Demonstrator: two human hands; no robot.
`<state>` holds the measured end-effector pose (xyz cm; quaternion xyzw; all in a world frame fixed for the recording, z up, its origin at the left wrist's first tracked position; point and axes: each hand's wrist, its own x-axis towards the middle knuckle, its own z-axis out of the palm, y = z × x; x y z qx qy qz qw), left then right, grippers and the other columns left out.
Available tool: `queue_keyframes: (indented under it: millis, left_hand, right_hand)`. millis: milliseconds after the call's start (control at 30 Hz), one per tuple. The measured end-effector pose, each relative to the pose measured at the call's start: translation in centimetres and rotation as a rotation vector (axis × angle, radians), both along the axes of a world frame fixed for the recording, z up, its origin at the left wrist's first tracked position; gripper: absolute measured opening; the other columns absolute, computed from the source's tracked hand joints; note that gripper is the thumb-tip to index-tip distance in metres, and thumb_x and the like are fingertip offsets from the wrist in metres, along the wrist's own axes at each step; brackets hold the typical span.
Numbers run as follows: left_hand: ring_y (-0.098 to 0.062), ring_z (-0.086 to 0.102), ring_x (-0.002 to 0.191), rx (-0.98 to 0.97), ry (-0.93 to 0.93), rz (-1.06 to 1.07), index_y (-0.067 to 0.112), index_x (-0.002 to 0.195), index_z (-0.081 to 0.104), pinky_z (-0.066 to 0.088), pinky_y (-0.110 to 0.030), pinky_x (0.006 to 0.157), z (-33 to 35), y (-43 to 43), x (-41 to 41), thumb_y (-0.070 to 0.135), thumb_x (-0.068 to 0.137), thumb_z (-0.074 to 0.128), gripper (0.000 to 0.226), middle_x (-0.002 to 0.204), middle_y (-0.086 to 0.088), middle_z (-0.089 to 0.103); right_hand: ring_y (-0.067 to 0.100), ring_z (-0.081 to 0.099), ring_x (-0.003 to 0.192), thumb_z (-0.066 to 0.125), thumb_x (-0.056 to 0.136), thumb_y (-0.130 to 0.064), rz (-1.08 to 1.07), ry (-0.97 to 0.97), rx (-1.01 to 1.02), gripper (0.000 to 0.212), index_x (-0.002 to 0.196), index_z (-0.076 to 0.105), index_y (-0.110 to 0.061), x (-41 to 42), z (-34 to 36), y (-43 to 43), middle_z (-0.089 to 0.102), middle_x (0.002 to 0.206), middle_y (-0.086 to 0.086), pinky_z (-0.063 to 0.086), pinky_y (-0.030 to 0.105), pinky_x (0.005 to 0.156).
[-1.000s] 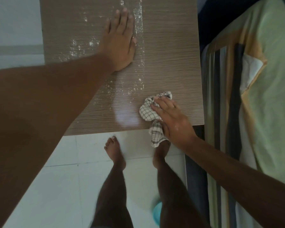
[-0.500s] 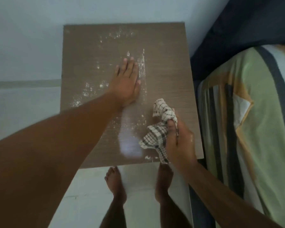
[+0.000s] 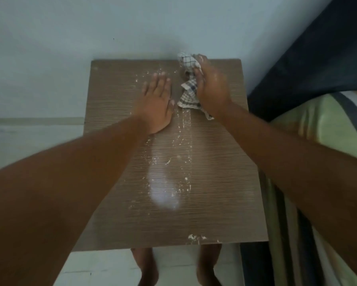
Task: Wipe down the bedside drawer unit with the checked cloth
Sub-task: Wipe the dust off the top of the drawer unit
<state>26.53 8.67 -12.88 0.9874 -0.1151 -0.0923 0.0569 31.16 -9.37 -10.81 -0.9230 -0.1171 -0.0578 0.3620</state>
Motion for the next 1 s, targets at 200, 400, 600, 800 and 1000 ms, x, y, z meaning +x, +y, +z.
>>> queue_keyframes:
  millis: [200, 400, 600, 800, 1000]
  left_hand:
    - [-0.037, -0.013, 0.154, -0.021, 0.032, 0.028, 0.007, 0.16, -0.003, -0.004, -0.051, 0.126, -0.8, 1.6, 2.5, 0.037, 0.107, 0.021, 0.065, 0.168, -0.019, -0.008]
    - [-0.034, -0.005, 0.156, -0.005, 0.016, -0.017, 0.007, 0.161, 0.004, -0.001, -0.049, 0.126, -1.5, 2.2, 2.7, 0.035, 0.107, 0.02, 0.063, 0.169, -0.016, -0.001]
    - [-0.034, -0.001, 0.156, -0.018, -0.003, -0.042, 0.006, 0.16, 0.01, 0.003, -0.052, 0.126, -1.3, 2.3, 1.7, 0.034, 0.107, 0.023, 0.062, 0.169, -0.016, 0.004]
    - [-0.033, 0.003, 0.157, -0.121, -0.01, -0.05, 0.001, 0.159, 0.012, 0.007, -0.047, 0.127, -1.2, 1.4, -1.0, 0.026, 0.107, 0.024, 0.059, 0.168, -0.019, 0.007]
    - [-0.033, 0.004, 0.156, -0.239, -0.021, 0.001, -0.002, 0.159, 0.012, 0.007, -0.042, 0.128, -1.0, 0.0, -4.1, 0.024, 0.108, 0.022, 0.058, 0.167, -0.021, 0.01]
  right_hand:
    - [0.034, 0.019, 0.153, 0.034, 0.109, -0.032, 0.238, 0.145, -0.406, 0.054, 0.157, 0.026, -0.01, 4.6, -1.5, 1.1, 0.025, 0.164, 0.014, 0.017, 0.049, 0.126]
    - [0.034, 0.012, 0.155, 0.032, 0.108, -0.038, 0.236, 0.129, -0.447, 0.054, 0.158, 0.027, -0.017, 4.5, -3.1, 1.4, 0.023, 0.166, 0.011, 0.013, 0.049, 0.126]
    - [0.029, 0.015, 0.155, 0.035, 0.108, -0.031, 0.232, 0.12, -0.402, 0.048, 0.155, 0.034, -0.021, 3.0, -2.7, 1.1, 0.027, 0.165, 0.007, 0.013, 0.046, 0.126]
    - [0.033, 0.034, 0.147, 0.035, 0.104, -0.037, 0.172, 0.12, -0.401, 0.051, 0.152, 0.039, -0.022, -0.7, -3.1, 1.1, 0.036, 0.159, 0.01, 0.034, 0.05, 0.118]
    - [0.033, 0.044, 0.137, 0.04, 0.104, -0.024, 0.215, 0.022, -0.394, 0.046, 0.148, 0.045, -0.01, -5.0, -2.9, 0.6, 0.047, 0.149, 0.015, 0.039, 0.043, 0.111]
